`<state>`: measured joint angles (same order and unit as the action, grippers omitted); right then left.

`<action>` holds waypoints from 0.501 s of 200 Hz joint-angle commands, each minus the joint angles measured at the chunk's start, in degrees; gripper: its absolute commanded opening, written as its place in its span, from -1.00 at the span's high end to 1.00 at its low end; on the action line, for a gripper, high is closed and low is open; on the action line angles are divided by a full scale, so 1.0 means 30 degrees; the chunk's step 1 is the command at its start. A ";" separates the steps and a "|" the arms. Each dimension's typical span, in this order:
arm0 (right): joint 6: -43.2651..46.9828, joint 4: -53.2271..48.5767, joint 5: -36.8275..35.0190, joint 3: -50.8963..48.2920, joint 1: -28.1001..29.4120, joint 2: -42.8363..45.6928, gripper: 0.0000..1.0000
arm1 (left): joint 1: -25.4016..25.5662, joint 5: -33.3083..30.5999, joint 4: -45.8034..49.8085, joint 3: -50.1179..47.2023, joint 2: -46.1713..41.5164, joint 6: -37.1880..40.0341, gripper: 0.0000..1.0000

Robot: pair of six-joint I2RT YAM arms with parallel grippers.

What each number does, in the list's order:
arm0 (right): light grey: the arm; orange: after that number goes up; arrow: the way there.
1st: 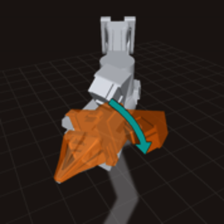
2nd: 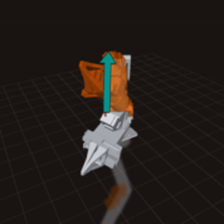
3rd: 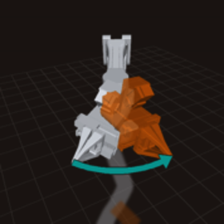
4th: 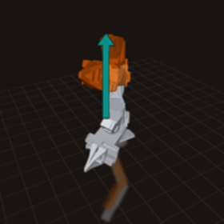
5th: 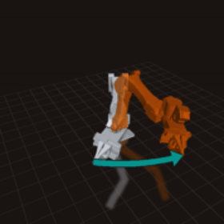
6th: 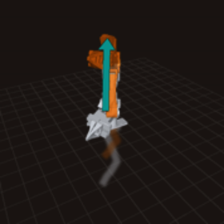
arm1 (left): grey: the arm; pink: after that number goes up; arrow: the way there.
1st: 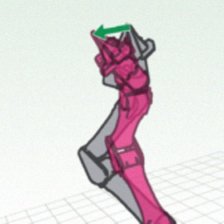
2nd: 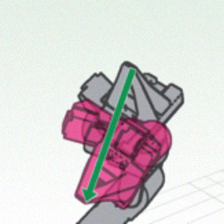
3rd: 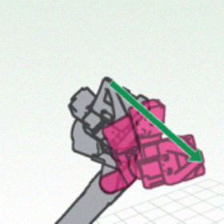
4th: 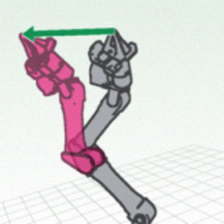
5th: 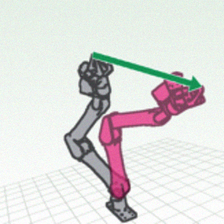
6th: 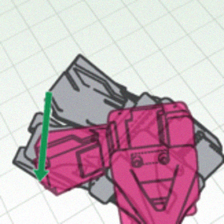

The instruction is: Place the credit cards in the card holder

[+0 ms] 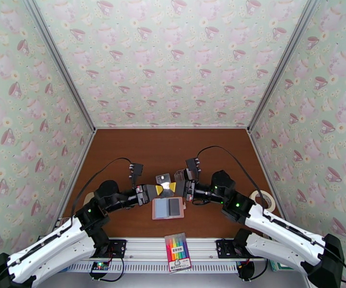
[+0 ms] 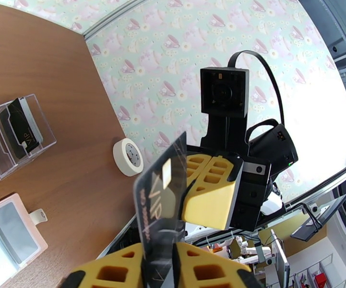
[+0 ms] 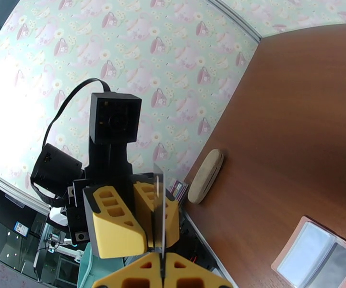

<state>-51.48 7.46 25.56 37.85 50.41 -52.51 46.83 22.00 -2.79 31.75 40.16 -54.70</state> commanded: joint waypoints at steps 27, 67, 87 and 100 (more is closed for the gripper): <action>-0.0134 -0.0331 0.0363 -0.0399 0.0137 0.0050 1.00 | 0.0176 -0.0067 -0.0365 -0.0182 -0.0145 0.0210 0.77; 0.1289 -0.1228 0.1070 -0.0165 0.0130 0.0577 0.32 | 0.0183 0.0741 0.1844 0.0553 -0.0304 0.1621 1.00; 0.2390 -0.1992 0.1904 -0.0051 0.0130 0.1477 0.29 | 0.0181 0.1709 0.2783 0.0864 -0.0702 0.2269 1.00; 0.2948 -0.2459 0.2372 -0.0032 0.0129 0.1946 0.29 | 0.0189 0.2216 0.3431 0.1021 -0.1055 0.2646 1.00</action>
<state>-47.42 2.74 28.36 37.32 50.57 -49.89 47.24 24.58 2.02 31.99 39.11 -50.50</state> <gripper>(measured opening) 0.352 0.053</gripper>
